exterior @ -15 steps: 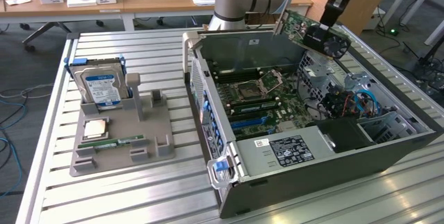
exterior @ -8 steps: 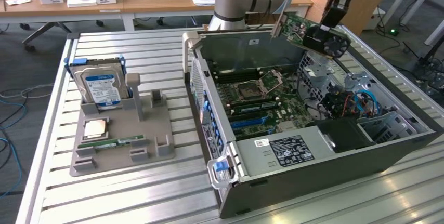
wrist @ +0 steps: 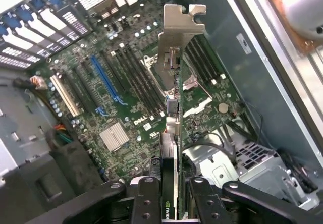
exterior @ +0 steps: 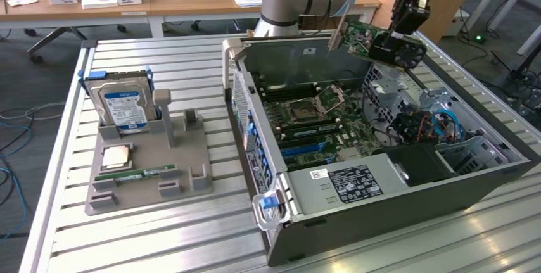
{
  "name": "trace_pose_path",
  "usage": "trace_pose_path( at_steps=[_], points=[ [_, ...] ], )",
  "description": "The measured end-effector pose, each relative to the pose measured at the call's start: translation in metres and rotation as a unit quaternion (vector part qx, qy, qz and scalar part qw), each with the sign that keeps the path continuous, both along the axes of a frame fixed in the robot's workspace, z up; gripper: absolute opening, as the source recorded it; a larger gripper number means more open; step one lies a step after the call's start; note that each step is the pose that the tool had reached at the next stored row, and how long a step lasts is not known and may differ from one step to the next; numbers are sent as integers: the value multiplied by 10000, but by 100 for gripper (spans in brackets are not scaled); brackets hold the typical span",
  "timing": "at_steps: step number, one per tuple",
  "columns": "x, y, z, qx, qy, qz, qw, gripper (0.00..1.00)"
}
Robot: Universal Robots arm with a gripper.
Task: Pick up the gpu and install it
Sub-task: 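Insert the gpu into the slot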
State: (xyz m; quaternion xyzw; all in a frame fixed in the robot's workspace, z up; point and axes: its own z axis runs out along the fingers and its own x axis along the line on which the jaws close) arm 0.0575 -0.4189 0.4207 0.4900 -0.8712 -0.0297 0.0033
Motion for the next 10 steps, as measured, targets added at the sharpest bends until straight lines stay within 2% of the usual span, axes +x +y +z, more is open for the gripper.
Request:
trace_pose_path(
  at_steps=[5, 10],
  points=[
    [0, 0, -6, 0, 0, 449, 9990, 26],
    [0, 0, -13, 0, 0, 903, 9959, 26]
  ],
)
